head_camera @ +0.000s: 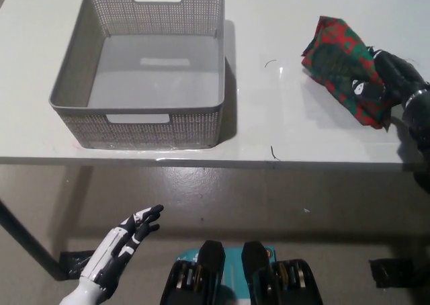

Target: Use the right hand to pick up a bag of coffee beans on the right hand side and place it into a container on the left hand side

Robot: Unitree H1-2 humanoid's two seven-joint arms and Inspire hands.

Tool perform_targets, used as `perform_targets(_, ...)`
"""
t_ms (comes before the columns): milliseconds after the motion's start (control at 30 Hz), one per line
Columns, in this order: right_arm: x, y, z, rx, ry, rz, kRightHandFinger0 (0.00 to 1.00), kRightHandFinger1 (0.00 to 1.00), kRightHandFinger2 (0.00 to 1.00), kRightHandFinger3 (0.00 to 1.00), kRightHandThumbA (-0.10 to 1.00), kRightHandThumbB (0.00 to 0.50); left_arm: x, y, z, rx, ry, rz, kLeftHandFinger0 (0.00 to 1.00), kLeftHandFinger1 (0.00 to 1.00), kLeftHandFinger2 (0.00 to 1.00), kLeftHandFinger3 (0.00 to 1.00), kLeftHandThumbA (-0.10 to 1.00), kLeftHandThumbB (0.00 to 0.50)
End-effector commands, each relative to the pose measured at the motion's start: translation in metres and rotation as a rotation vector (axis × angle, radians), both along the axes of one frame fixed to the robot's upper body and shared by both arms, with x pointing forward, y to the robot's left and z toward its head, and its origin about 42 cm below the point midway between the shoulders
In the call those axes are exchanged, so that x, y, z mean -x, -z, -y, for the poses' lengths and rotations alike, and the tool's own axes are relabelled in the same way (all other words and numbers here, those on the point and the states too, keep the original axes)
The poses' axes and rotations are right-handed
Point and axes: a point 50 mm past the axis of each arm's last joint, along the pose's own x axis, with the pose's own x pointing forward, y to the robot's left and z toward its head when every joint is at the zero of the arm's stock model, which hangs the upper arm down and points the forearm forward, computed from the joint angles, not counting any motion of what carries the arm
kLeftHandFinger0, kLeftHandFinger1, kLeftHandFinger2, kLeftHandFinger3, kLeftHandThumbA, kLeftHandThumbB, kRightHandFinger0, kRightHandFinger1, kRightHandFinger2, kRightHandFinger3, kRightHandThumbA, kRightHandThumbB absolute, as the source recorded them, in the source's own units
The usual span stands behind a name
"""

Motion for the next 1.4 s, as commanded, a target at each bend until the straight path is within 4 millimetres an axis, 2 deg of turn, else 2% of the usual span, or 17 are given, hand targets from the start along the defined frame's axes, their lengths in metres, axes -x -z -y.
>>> perform_targets(0,-0.01,-0.052,-0.013,-0.139,-0.036,0.281,0.08,0.59,0.99,0.96,-0.1,0.127,-0.002,-0.009,-0.003,-0.006,0.003,0.051,1.0,1.0,1.0,1.0,0.83,0.5)
perform_targets(367,-0.007,-0.199,-0.069,-0.184,-0.144,0.524,0.0,0.48,0.87,0.96,-0.1,0.148,0.001,-0.007,-0.003,-0.019,0.006,0.041,1.0,1.0,1.0,1.0,0.83,0.5)
perform_targets(533,0.004,-0.24,-0.114,-0.182,-0.238,0.583,0.02,0.53,0.86,0.96,-0.1,0.163,0.002,-0.006,-0.002,-0.018,0.011,0.038,1.0,1.0,1.0,1.0,0.83,0.5)
perform_targets(567,0.007,-0.251,-0.126,-0.193,-0.247,0.584,0.1,0.63,0.88,0.98,-0.1,0.17,0.002,-0.006,-0.001,-0.024,0.011,0.038,1.0,1.0,1.0,1.0,0.83,0.5)
perform_targets(633,0.011,-0.263,-0.145,-0.228,-0.29,0.611,0.02,0.3,0.79,0.92,-0.1,0.182,0.001,-0.006,-0.001,-0.025,0.011,0.039,1.0,1.0,1.0,1.0,0.83,0.5)
perform_targets(733,0.016,-0.276,-0.18,-0.24,-0.336,0.624,0.0,0.19,0.83,0.97,-0.1,0.168,0.001,-0.006,0.0,-0.026,0.009,0.038,1.0,1.0,1.0,1.0,0.83,0.5)
perform_targets(833,0.02,-0.281,-0.217,-0.254,-0.388,0.612,0.08,0.44,0.93,1.0,-0.1,0.177,0.001,-0.005,0.0,-0.027,0.01,0.033,1.0,1.0,1.0,1.0,0.83,0.5)
perform_targets(900,0.022,-0.278,-0.237,-0.242,-0.407,0.608,0.04,0.32,0.66,0.7,-0.1,0.169,0.002,-0.005,0.0,-0.034,0.011,0.023,1.0,1.0,1.0,1.0,0.83,0.5)
perform_targets(933,0.026,-0.275,-0.259,-0.217,-0.432,0.598,0.0,0.24,0.67,0.64,-0.1,0.16,0.001,-0.006,0.001,-0.038,0.016,0.027,1.0,1.0,1.0,1.0,0.83,0.5)
perform_targets(1067,0.031,-0.261,-0.296,-0.22,-0.509,0.585,0.01,0.4,0.93,0.84,-0.1,0.159,0.002,-0.004,0.001,-0.043,0.023,0.029,1.0,1.0,1.0,1.0,0.83,0.5)
perform_targets(1133,0.033,-0.255,-0.31,-0.24,-0.515,0.576,0.1,0.49,0.87,0.83,-0.1,0.175,0.002,-0.005,0.001,-0.043,0.022,0.029,1.0,1.0,1.0,1.0,0.83,0.5)
perform_targets(1167,0.033,-0.252,-0.314,-0.25,-0.518,0.572,0.08,0.39,0.75,0.86,-0.1,0.175,0.004,-0.005,0.001,-0.045,0.022,0.027,1.0,1.0,1.0,1.0,0.83,0.5)
perform_targets(1233,0.032,-0.247,-0.322,-0.256,-0.515,0.554,0.47,0.64,0.56,0.84,-0.1,0.182,0.004,-0.006,0.002,-0.039,0.024,0.023,1.0,1.0,1.0,1.0,0.82,0.5)
perform_targets(1267,0.031,-0.245,-0.325,-0.257,-0.517,0.54,0.24,0.33,0.49,0.82,-0.1,0.182,0.004,-0.008,0.003,-0.043,0.026,0.024,1.0,1.0,1.0,1.0,0.82,0.5)
perform_targets(1300,0.03,-0.246,-0.326,-0.252,-0.516,0.535,0.13,0.18,0.48,0.82,-0.1,0.182,0.0,-0.01,0.003,-0.044,0.027,0.032,1.0,1.0,1.0,1.0,0.82,0.5)
perform_targets(1333,0.028,-0.247,-0.328,-0.247,-0.513,0.517,0.01,0.07,0.55,0.82,-0.1,0.181,-0.004,-0.012,0.004,-0.044,0.028,0.04,1.0,1.0,1.0,1.0,0.82,0.5)
perform_targets(1367,0.027,-0.242,-0.327,-0.241,-0.506,0.5,0.02,0.13,0.69,0.83,-0.1,0.184,0.0,-0.01,0.005,-0.042,0.03,0.037,1.0,1.0,1.0,1.0,0.82,0.5)
